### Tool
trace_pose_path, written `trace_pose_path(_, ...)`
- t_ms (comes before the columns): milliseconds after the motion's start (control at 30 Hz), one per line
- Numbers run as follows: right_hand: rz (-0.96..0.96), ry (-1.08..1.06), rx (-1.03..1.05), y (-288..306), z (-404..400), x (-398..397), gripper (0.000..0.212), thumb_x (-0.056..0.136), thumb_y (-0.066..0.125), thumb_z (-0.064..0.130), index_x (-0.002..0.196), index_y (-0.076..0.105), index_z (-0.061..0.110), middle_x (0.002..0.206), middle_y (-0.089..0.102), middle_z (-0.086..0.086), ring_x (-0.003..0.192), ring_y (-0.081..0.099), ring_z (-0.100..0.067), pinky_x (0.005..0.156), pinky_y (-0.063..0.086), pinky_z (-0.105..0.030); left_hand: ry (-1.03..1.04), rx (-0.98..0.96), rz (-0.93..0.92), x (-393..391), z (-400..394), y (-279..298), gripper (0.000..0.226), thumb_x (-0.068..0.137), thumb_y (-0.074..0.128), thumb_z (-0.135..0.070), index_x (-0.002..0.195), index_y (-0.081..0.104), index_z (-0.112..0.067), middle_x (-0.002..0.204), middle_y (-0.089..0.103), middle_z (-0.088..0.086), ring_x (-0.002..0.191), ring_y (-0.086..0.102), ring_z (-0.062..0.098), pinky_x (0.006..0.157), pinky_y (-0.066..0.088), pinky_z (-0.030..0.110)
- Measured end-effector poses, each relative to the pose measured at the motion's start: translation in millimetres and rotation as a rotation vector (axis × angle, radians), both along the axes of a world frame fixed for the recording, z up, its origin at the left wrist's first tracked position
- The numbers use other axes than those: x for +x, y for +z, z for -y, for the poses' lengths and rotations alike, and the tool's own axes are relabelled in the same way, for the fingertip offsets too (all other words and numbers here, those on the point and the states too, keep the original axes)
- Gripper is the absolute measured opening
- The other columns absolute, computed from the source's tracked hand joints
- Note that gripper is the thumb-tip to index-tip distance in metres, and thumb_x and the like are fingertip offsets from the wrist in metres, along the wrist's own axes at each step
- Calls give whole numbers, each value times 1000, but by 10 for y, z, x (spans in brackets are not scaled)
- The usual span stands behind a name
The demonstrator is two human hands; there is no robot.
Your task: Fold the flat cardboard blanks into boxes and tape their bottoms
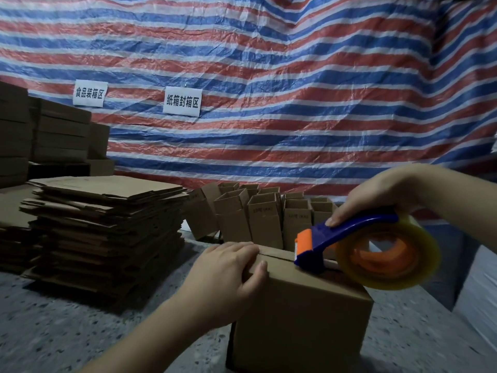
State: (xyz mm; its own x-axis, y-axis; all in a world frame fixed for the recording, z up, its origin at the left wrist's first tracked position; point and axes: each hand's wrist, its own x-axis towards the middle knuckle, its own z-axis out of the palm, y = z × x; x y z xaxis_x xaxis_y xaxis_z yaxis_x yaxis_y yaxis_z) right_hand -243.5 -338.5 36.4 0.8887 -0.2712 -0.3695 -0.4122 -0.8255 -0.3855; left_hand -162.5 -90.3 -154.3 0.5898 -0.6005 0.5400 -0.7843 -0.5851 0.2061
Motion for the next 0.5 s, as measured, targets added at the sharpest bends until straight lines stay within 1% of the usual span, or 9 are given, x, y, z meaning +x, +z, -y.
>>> trace_pose_path(67,-75,-22,-110,14,-76,54,58,63,85,52,107,73,16,93,77,-7,77,73,-17,60,57,-27,22,48,35,-16,30,100,58,97,19,-57,146,40,-33,147,47,-12,138,33,5,114,19,27)
trace_pose_path(100,-102,-45,-124,28,-105,53,57,63,81,55,105,71,18,84,77,-6,69,74,-16,56,56,-26,34,81,54,-42,75,144,63,95,17,-55,150,34,-30,152,42,-10,141,29,7,116,15,29)
trace_pose_path(167,-103,-70,-130,48,-131,55,57,60,79,57,102,70,20,80,77,-6,64,73,-15,54,56,-25,28,146,90,-131,217,190,71,92,13,-55,157,17,-26,161,28,-6,148,18,9,119,4,30)
trace_pose_path(200,-100,-64,-148,54,-125,51,60,58,79,59,103,69,20,81,77,-6,65,74,-15,55,56,-26,9,179,99,-186,300,196,73,93,11,-58,157,13,-25,163,23,-5,149,14,11,118,0,30)
trace_pose_path(267,-103,-47,-171,48,-109,43,69,56,79,62,109,68,18,86,78,-6,69,74,-16,58,57,-27,-26,265,100,-266,420,181,80,93,6,-70,157,15,-22,163,23,0,150,16,16,120,0,35)
trace_pose_path(300,-100,-42,-174,50,-91,51,72,55,80,62,110,67,18,87,78,-6,70,74,-16,59,57,-27,-33,296,109,-283,449,168,91,87,-1,-76,156,20,-21,161,27,2,149,21,18,121,5,37)
trace_pose_path(367,-92,-36,-139,47,-35,44,69,56,80,61,109,68,20,89,78,-7,72,74,-16,60,58,-28,-23,312,159,-295,456,148,112,69,-13,-82,153,27,-19,156,36,3,145,29,19,122,15,37)
trace_pose_path(433,-72,-44,-110,47,31,-1,66,60,79,61,110,68,19,89,77,-8,71,74,-16,59,57,-28,-9,307,213,-280,449,125,114,67,-13,-82,152,30,-19,155,38,3,144,32,19,120,17,35)
trace_pose_path(500,-49,-62,-43,22,124,-53,66,63,79,60,114,67,19,89,77,-8,69,72,-16,58,57,-28,-1,299,236,-261,451,98,105,74,-7,-79,151,32,-19,155,39,2,144,32,18,120,17,33)
